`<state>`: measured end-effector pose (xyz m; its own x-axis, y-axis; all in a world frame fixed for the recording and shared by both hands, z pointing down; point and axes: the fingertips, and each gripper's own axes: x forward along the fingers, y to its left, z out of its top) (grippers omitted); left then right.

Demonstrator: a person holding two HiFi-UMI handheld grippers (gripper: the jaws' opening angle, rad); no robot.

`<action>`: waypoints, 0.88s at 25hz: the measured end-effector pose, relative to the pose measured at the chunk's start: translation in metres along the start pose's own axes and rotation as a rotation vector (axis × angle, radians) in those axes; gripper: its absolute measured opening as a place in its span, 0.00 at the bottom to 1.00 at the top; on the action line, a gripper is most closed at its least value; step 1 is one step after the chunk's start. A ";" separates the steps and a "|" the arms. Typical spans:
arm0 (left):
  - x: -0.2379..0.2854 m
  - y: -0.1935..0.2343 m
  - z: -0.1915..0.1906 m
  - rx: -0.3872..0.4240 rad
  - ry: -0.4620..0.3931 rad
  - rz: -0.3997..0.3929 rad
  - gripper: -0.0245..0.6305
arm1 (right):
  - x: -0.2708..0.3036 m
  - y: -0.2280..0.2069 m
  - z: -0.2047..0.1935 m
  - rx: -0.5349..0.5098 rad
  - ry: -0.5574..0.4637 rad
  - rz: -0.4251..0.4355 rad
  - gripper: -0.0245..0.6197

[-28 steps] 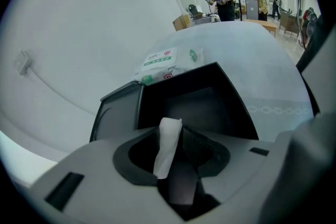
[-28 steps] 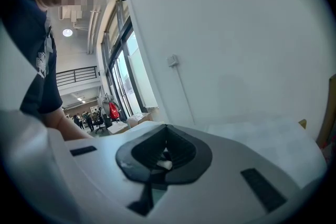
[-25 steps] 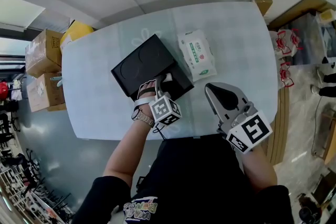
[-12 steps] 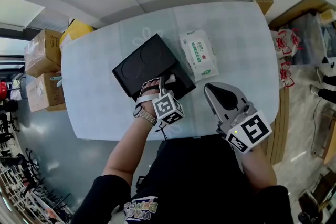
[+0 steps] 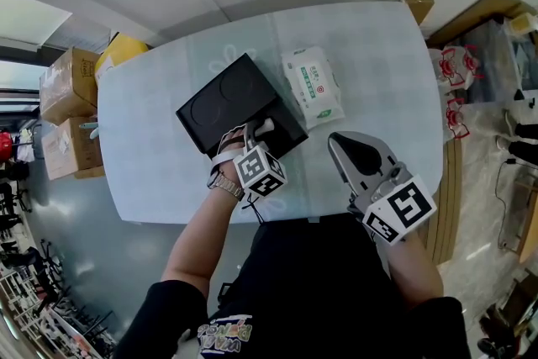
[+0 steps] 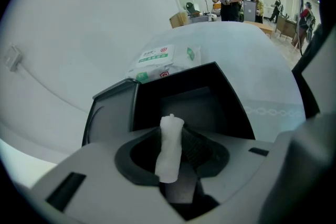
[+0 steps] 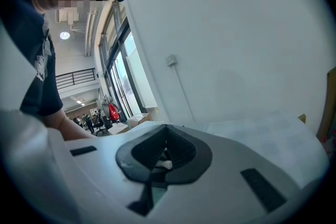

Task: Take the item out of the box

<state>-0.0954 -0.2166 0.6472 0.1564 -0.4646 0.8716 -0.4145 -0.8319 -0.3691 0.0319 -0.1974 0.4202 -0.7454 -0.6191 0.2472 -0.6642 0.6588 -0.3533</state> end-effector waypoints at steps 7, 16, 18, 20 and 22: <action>-0.013 0.006 0.005 -0.079 -0.025 0.029 0.23 | -0.011 0.001 0.004 -0.012 -0.008 0.020 0.05; -0.043 0.017 0.019 -0.217 -0.093 0.066 0.23 | -0.021 0.009 0.011 -0.036 -0.013 0.053 0.05; -0.053 0.020 0.023 -0.261 -0.117 0.076 0.23 | -0.024 0.012 0.012 -0.043 -0.015 0.064 0.05; -0.064 0.023 0.027 -0.298 -0.141 0.093 0.23 | -0.027 0.015 0.012 -0.051 -0.017 0.076 0.05; -0.077 0.025 0.032 -0.337 -0.169 0.110 0.23 | -0.031 0.019 0.013 -0.061 -0.019 0.089 0.05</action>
<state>-0.0888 -0.2110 0.5605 0.2286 -0.6127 0.7566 -0.7037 -0.6410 -0.3064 0.0432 -0.1712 0.3945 -0.8008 -0.5645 0.2001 -0.5980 0.7359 -0.3175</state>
